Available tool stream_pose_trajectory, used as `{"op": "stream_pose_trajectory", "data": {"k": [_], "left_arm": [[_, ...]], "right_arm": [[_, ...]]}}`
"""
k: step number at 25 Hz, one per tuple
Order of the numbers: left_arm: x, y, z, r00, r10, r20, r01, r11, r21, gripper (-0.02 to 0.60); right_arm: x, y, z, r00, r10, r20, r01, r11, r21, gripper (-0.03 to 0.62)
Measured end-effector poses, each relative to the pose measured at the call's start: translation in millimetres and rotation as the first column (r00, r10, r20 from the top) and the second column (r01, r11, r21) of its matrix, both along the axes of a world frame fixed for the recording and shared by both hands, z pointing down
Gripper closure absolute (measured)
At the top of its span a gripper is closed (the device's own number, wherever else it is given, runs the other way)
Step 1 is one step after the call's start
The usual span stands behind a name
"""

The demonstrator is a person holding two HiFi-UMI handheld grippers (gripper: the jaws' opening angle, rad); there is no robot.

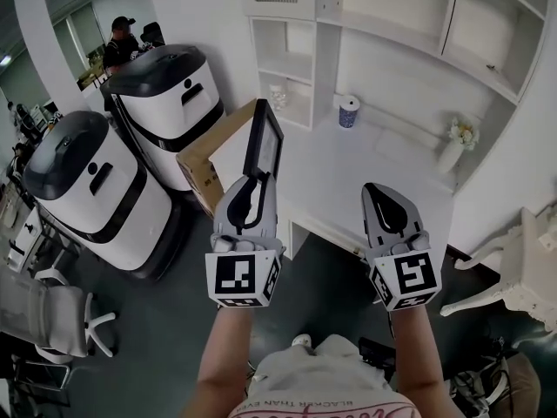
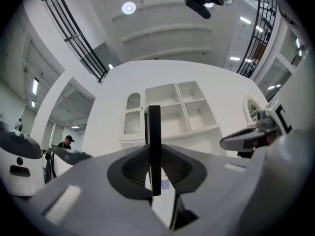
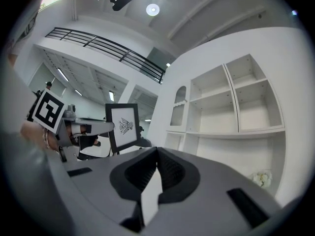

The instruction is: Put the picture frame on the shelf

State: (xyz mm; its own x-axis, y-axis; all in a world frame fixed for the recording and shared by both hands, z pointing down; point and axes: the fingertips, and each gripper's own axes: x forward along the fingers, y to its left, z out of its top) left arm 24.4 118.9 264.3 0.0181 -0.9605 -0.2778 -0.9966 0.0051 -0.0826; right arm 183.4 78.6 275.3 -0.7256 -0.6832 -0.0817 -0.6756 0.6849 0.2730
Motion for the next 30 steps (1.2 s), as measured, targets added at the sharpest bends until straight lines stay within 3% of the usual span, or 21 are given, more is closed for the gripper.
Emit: {"op": "stream_pose_trajectory", "data": {"k": [14, 30], "left_arm": [[-27, -43, 9, 1.0, -0.006, 0.011, 0.006, 1.0, 0.006, 0.512], [-87, -192, 21, 1.0, 0.0, -0.025, 0.0, 1.0, -0.01, 0.512]], "right_arm": [[-25, -42, 9, 1.0, 0.012, 0.007, -0.012, 1.0, 0.001, 0.586], [-87, -190, 23, 1.0, -0.01, 0.014, 0.01, 1.0, -0.019, 0.586]]}}
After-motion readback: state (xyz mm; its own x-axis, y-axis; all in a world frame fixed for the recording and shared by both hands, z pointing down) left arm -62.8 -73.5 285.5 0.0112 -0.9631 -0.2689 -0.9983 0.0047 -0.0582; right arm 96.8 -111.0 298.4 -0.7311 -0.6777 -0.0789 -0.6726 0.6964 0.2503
